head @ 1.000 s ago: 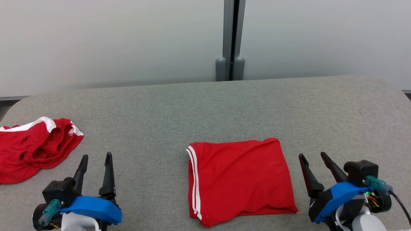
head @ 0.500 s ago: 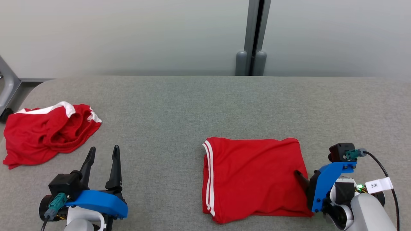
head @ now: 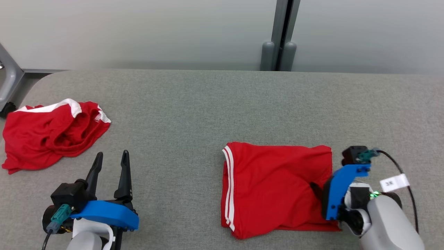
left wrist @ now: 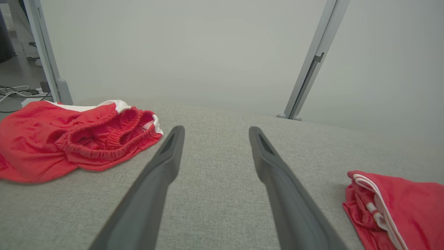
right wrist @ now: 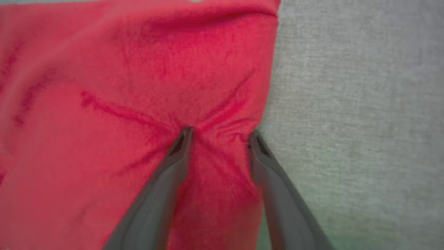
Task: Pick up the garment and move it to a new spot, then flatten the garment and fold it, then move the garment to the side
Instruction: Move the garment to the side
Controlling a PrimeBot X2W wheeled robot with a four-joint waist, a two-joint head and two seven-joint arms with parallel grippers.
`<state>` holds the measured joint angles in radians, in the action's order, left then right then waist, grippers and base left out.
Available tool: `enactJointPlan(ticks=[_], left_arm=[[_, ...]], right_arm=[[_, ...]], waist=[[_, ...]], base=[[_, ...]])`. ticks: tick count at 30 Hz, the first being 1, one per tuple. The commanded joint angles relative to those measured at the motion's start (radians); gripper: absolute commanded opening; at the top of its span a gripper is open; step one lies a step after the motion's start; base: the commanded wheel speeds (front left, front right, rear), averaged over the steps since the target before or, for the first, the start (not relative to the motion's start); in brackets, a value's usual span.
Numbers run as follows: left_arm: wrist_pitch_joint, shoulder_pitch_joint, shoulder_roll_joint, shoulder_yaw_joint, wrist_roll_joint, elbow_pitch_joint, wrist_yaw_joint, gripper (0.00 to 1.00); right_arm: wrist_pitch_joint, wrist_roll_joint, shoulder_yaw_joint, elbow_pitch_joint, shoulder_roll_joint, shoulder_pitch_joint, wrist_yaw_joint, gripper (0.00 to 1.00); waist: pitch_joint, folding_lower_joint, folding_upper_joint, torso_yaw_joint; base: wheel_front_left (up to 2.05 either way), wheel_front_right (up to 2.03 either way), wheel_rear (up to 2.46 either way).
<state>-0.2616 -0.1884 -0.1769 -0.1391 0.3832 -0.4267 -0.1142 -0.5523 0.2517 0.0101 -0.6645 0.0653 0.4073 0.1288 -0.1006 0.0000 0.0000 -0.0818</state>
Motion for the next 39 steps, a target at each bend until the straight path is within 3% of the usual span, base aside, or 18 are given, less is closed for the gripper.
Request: enactJointPlan(ticks=[1, 3, 13, 21, 30, 39], left_arm=[[-0.004, -0.016, 0.004, 0.006, -0.002, 0.003, 0.001, 1.0], [-0.004, -0.013, 0.002, 0.013, -0.003, 0.008, 0.004, 1.0], [-0.005, -0.01, -0.008, 0.052, -0.013, 0.074, 0.012, 1.0], [-0.005, -0.042, -0.016, 0.091, -0.027, 0.176, 0.018, 1.0], [0.014, -0.093, -0.06, 0.078, -0.051, 0.24, 0.014, 1.0], [0.08, -0.122, -0.099, 0.066, -0.06, 0.342, 0.018, 1.0]], right_arm=[[-0.01, 0.015, -0.042, -0.017, -0.025, -0.001, 0.004, 0.0], [-0.01, 0.019, -0.098, 0.007, -0.002, 0.026, 0.003, 0.0], [-0.058, 0.05, -0.42, 0.175, 0.244, 0.233, 0.002, 0.0], [-0.028, 0.036, -0.552, 0.212, 0.389, 0.419, 0.002, 0.0], [0.121, -0.035, -0.497, 0.094, 0.412, 0.548, 0.001, 0.0], [0.273, -0.142, -0.357, -0.054, 0.443, 0.604, 0.001, 0.0]], waist=[[-0.002, 0.0, 0.0, 0.006], [-0.008, 0.0, 0.0, 0.021], [-0.058, 0.0, 0.0, 0.167], [-0.163, 0.0, 0.0, 0.337], [-0.283, 0.0, 0.0, 0.468], [-0.383, 0.0, 0.0, 0.478]], base=[[0.0, 0.0, 0.0], [0.0, 0.0, 0.0], [0.0, 0.0, 0.0], [0.0, 0.0, 0.0], [0.0, 0.0, 0.0], [0.0, 0.0, 0.0]])
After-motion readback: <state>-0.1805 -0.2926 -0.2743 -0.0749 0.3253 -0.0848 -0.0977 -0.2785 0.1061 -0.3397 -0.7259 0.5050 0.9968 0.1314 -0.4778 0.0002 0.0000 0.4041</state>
